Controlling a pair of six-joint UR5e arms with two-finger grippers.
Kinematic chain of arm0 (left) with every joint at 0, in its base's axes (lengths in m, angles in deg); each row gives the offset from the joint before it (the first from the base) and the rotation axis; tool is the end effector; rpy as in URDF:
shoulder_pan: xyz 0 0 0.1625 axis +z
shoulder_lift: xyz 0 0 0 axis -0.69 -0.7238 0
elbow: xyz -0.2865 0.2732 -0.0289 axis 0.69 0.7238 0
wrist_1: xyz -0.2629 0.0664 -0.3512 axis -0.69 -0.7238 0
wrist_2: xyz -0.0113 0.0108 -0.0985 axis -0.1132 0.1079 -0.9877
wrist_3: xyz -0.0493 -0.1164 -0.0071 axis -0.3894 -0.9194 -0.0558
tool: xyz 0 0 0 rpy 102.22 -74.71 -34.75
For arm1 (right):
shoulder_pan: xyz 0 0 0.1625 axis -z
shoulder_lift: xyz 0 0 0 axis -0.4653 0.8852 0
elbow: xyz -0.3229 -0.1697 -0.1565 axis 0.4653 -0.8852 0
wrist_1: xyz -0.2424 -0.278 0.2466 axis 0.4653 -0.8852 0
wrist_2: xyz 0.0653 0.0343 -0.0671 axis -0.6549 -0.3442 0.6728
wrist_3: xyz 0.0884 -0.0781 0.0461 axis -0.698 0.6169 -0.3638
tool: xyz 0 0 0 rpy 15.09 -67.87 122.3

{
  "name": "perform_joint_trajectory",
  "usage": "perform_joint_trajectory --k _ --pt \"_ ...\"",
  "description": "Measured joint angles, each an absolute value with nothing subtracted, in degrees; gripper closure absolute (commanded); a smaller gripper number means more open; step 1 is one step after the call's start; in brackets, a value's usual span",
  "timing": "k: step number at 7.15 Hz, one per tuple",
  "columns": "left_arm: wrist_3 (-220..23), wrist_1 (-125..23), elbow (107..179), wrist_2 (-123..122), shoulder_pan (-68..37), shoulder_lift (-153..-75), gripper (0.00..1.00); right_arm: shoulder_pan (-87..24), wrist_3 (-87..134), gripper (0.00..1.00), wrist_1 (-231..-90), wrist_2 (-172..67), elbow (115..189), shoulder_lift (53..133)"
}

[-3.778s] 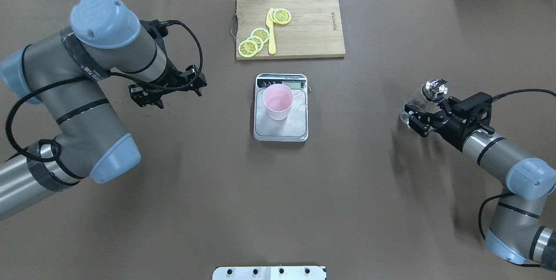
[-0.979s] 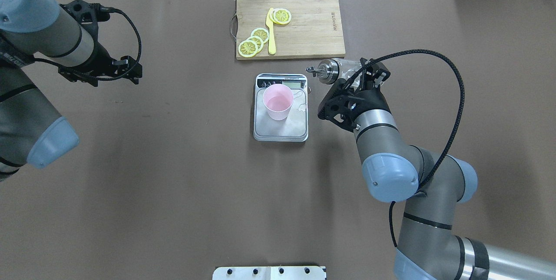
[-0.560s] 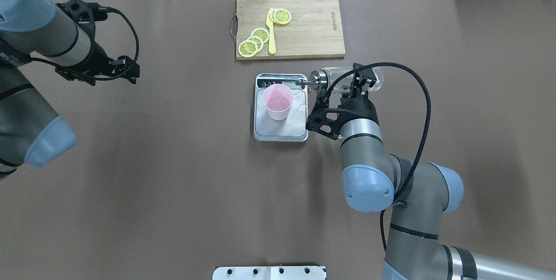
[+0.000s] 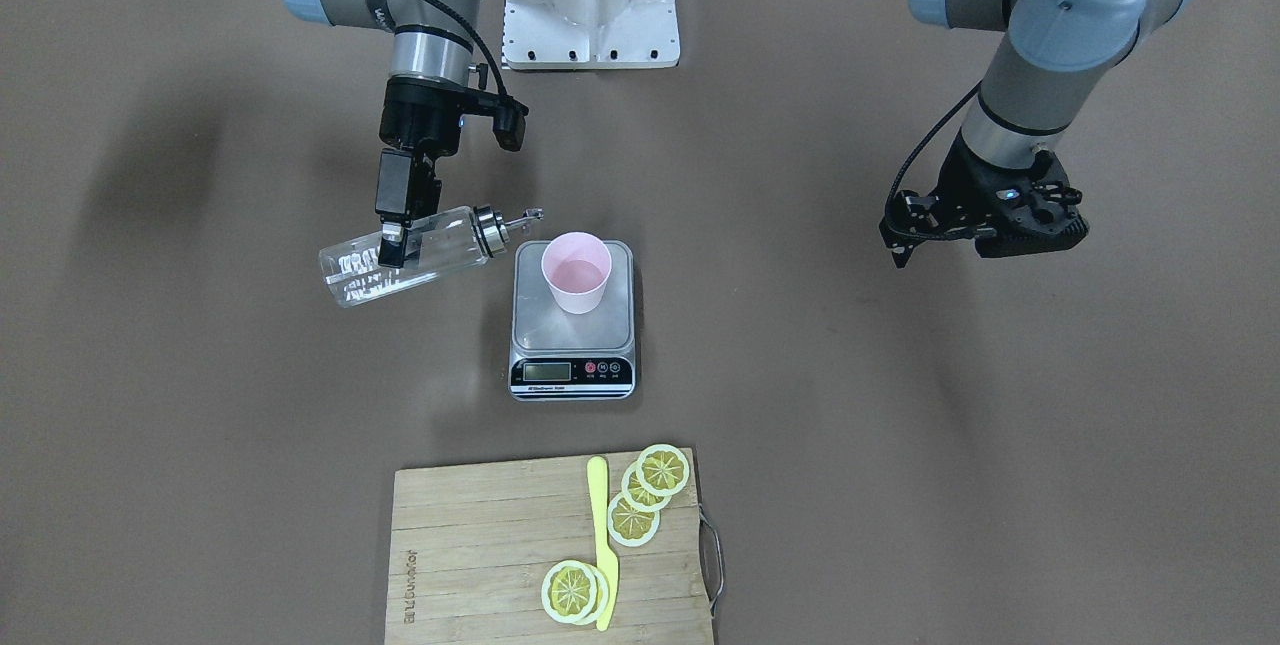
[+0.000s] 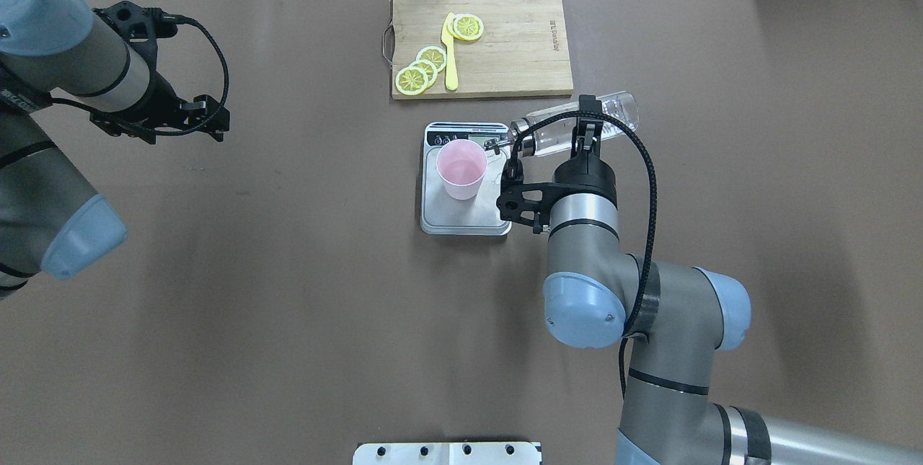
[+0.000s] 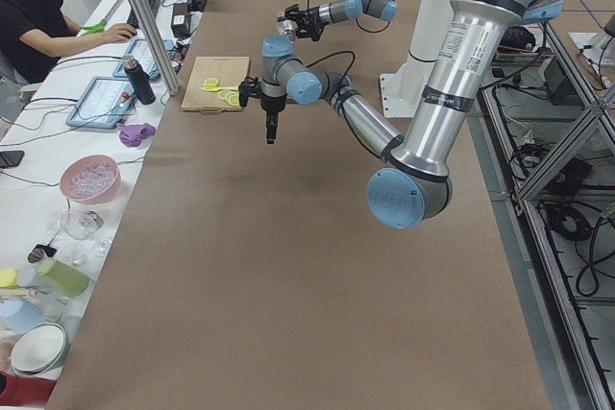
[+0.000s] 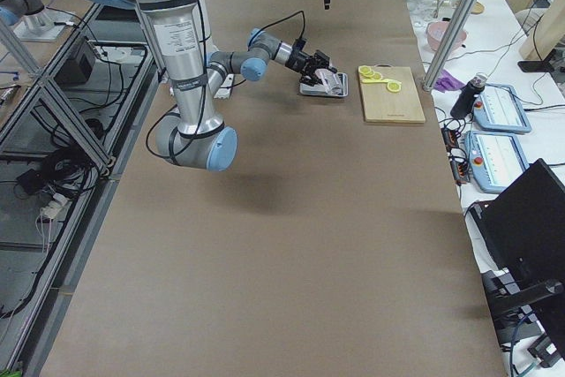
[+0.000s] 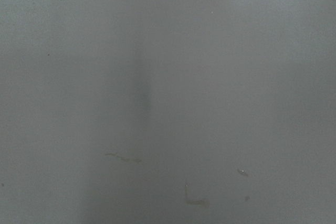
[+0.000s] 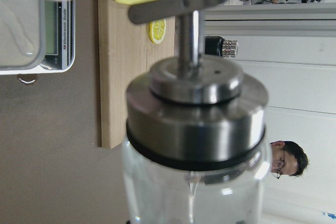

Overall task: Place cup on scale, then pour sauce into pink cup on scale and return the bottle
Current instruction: 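Tilt the bottle spout over the pink cup with the right gripper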

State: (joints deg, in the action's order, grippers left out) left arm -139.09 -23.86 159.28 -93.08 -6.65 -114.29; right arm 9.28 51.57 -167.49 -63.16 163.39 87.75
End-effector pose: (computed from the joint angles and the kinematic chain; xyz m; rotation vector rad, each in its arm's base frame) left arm 0.3341 -0.5301 0.3115 0.1227 0.7354 -0.1318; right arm -0.5076 -0.4209 0.2262 1.1341 0.4483 -0.8805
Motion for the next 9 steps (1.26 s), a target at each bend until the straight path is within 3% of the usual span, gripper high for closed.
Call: perform_joint_trajectory --k 9 --pt "-139.08 -24.01 157.65 -92.38 -6.65 -114.22 0.02 8.30 64.88 1.00 -169.06 -58.09 157.75 84.09"
